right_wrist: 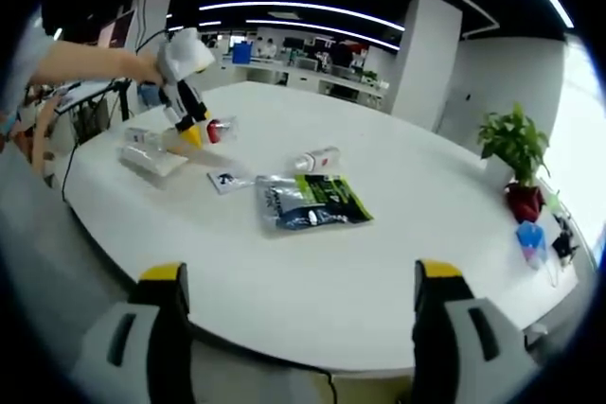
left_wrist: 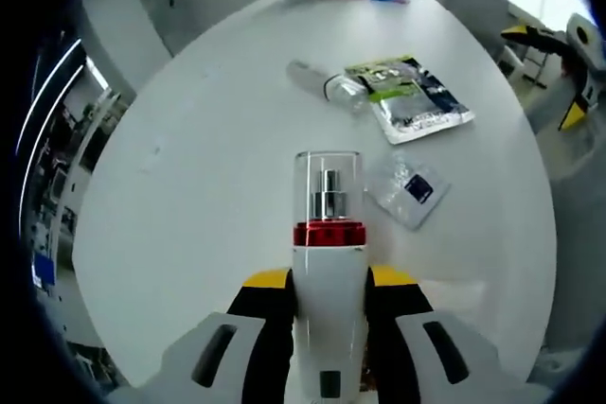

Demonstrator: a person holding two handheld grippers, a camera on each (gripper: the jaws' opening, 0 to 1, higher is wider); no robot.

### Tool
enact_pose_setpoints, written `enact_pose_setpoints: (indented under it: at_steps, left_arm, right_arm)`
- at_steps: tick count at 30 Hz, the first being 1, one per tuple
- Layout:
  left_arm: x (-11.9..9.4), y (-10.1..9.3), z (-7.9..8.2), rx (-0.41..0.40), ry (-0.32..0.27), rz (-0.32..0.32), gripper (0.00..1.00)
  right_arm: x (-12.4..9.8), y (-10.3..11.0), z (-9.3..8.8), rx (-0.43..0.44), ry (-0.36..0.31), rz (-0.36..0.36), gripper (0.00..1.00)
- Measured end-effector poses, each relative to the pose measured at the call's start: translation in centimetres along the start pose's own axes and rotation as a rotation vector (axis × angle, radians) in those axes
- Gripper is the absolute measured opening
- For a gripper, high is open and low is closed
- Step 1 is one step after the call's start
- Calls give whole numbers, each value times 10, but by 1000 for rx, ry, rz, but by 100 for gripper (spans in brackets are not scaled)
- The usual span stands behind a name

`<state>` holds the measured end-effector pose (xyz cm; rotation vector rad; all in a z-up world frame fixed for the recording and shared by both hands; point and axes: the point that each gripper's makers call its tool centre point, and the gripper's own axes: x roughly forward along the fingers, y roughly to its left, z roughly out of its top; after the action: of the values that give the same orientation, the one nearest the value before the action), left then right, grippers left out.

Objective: Arrange the skincare products in the storage area until every visible bottle or jar stands upright without overlapping.

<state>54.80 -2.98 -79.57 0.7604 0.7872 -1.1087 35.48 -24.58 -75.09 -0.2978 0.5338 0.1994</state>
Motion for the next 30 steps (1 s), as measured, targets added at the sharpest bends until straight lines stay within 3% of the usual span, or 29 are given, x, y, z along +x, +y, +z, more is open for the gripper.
enact_pose_setpoints:
  at_steps: [19,30]
  left_arm:
    - [-27,-1,25,-6,-114,99,25]
    - [-37,-9,47,-35,-200,114,25]
  right_arm:
    - [-2,0,4,4,-21,-2,99]
    - [-2,1,2,2,-13,8,99]
